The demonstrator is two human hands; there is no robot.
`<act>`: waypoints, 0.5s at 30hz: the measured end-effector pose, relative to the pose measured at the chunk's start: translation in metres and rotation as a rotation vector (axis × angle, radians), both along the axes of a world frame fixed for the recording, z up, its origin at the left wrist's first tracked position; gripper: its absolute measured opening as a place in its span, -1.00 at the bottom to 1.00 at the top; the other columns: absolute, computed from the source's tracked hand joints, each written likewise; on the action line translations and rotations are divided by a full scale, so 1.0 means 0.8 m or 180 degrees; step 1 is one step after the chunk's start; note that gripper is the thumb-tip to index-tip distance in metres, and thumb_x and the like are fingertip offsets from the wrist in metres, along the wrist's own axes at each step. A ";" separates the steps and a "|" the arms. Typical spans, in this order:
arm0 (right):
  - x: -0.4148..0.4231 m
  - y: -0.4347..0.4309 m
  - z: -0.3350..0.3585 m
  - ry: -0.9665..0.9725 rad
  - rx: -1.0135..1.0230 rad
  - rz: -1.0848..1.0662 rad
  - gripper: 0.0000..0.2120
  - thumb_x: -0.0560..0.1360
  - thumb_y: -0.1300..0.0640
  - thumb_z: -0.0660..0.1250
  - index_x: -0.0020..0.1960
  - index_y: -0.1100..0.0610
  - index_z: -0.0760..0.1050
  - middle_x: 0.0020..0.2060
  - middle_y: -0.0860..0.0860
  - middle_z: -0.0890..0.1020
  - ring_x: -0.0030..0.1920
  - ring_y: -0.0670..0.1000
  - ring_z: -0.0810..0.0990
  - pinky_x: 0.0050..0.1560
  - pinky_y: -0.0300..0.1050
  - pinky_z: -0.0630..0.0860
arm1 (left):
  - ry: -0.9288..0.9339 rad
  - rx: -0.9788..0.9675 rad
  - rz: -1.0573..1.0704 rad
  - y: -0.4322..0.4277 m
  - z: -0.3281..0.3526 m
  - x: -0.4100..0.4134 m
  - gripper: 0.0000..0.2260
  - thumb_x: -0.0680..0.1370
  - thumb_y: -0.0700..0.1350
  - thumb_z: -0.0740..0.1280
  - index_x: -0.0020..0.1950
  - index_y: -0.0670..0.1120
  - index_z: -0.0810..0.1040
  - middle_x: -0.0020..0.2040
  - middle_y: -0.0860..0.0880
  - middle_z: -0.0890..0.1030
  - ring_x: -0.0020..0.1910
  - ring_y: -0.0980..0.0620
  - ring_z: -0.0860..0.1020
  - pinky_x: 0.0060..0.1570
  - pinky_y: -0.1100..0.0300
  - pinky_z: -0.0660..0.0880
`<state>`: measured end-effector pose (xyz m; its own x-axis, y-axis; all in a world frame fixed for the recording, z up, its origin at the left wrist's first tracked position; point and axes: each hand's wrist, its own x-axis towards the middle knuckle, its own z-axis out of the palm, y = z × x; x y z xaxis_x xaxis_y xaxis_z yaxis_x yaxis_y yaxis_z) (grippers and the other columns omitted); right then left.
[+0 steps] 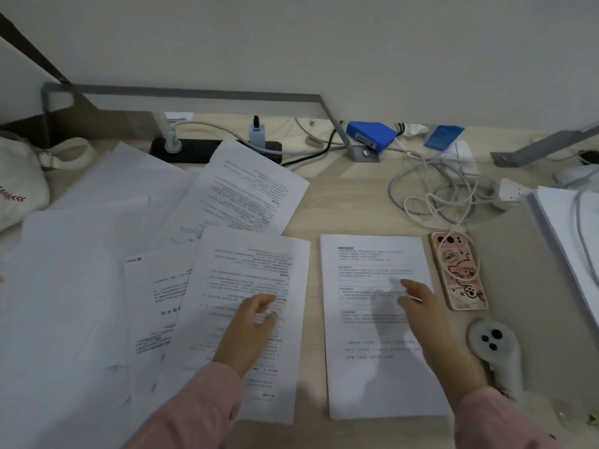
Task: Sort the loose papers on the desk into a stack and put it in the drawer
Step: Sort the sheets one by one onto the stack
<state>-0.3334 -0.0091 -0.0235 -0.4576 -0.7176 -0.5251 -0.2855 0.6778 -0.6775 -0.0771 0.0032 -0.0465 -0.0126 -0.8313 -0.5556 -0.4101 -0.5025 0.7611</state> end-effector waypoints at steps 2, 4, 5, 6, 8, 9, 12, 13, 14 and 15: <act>0.034 -0.005 0.006 -0.0259 0.0028 0.0252 -0.63 0.52 0.32 0.18 0.32 0.16 0.40 0.17 0.10 0.49 0.10 0.04 0.46 0.03 -0.13 0.33 | -0.0276 -0.0109 0.0207 0.003 0.001 0.038 -0.74 0.55 -0.19 0.25 0.22 0.03 0.43 0.17 0.05 0.41 0.22 0.04 0.41 0.25 0.20 0.30; 0.073 -0.006 0.007 -0.0606 0.0151 0.0478 -0.66 0.53 0.28 0.20 0.29 0.14 0.43 0.13 0.05 0.51 0.07 0.00 0.48 -0.04 -0.19 0.36 | -0.0663 -0.0264 0.0422 0.008 -0.002 0.078 -0.72 0.53 -0.22 0.27 0.21 0.00 0.44 0.21 0.00 0.40 0.28 -0.03 0.38 0.31 0.12 0.29; 0.093 -0.005 0.005 -0.0829 0.0246 0.0551 -0.67 0.53 0.25 0.22 0.28 0.13 0.44 0.13 0.05 0.53 0.08 0.00 0.51 -0.07 -0.22 0.39 | -0.0835 -0.0254 0.0570 0.011 -0.003 0.096 -0.70 0.52 -0.23 0.28 0.23 -0.03 0.44 0.26 -0.05 0.39 0.30 -0.06 0.37 0.33 0.06 0.30; 0.112 -0.002 0.000 -0.1022 0.0374 0.0601 -0.67 0.53 0.23 0.23 0.29 0.13 0.43 0.14 0.05 0.54 0.08 -0.01 0.52 -0.09 -0.26 0.41 | -0.0972 -0.0196 0.0734 0.014 -0.003 0.113 -0.67 0.51 -0.24 0.28 0.26 -0.06 0.43 0.30 -0.09 0.37 0.31 -0.10 0.36 0.33 0.00 0.31; 0.148 0.003 -0.010 -0.1153 0.0573 0.0657 -0.63 0.53 0.22 0.25 0.33 0.13 0.36 0.20 0.07 0.48 0.06 -0.01 0.51 -0.08 -0.24 0.44 | -0.1141 -0.0061 0.1017 0.021 -0.003 0.141 -0.61 0.50 -0.23 0.30 0.32 -0.11 0.39 0.36 -0.14 0.31 0.34 -0.14 0.33 0.34 -0.03 0.30; 0.162 0.006 -0.017 -0.1045 0.0599 0.0603 -0.57 0.52 0.23 0.26 0.37 0.14 0.31 0.27 0.10 0.41 0.12 0.05 0.49 0.01 -0.19 0.44 | -0.1177 -0.0009 0.1128 0.024 -0.001 0.150 -0.58 0.49 -0.23 0.31 0.35 -0.13 0.36 0.38 -0.15 0.27 0.36 -0.15 0.29 0.36 -0.02 0.27; 0.190 0.008 -0.034 -0.0432 0.0682 0.0307 -0.41 0.48 0.22 0.30 0.45 0.20 0.17 0.39 0.20 0.18 0.29 0.23 0.36 0.30 0.05 0.36 | -0.1100 0.0135 0.1405 0.028 -0.007 0.172 -0.47 0.46 -0.23 0.34 0.41 -0.15 0.27 0.41 -0.17 0.19 0.40 -0.17 0.21 0.39 -0.02 0.19; 0.194 0.008 -0.039 -0.0350 0.0709 0.0162 -0.38 0.47 0.20 0.33 0.46 0.20 0.15 0.39 0.21 0.17 0.30 0.25 0.35 0.33 0.10 0.33 | -0.1028 0.0226 0.1479 0.028 -0.012 0.179 -0.45 0.45 -0.22 0.36 0.41 -0.16 0.26 0.40 -0.19 0.20 0.38 -0.18 0.23 0.39 -0.03 0.20; 0.198 0.008 -0.043 -0.0337 0.0721 0.0009 -0.36 0.46 0.19 0.35 0.45 0.20 0.16 0.38 0.21 0.19 0.30 0.25 0.35 0.34 0.12 0.33 | -0.0906 0.0296 0.1541 0.028 -0.016 0.184 -0.45 0.44 -0.22 0.38 0.39 -0.17 0.28 0.37 -0.21 0.25 0.35 -0.19 0.28 0.37 -0.03 0.24; 0.201 0.009 -0.046 -0.0350 0.0708 -0.0122 -0.36 0.44 0.19 0.37 0.44 0.20 0.18 0.37 0.22 0.23 0.29 0.24 0.36 0.32 0.12 0.34 | -0.0706 0.0341 0.1611 0.028 -0.020 0.190 -0.47 0.43 -0.23 0.39 0.36 -0.17 0.30 0.31 -0.20 0.32 0.29 -0.19 0.36 0.31 -0.03 0.31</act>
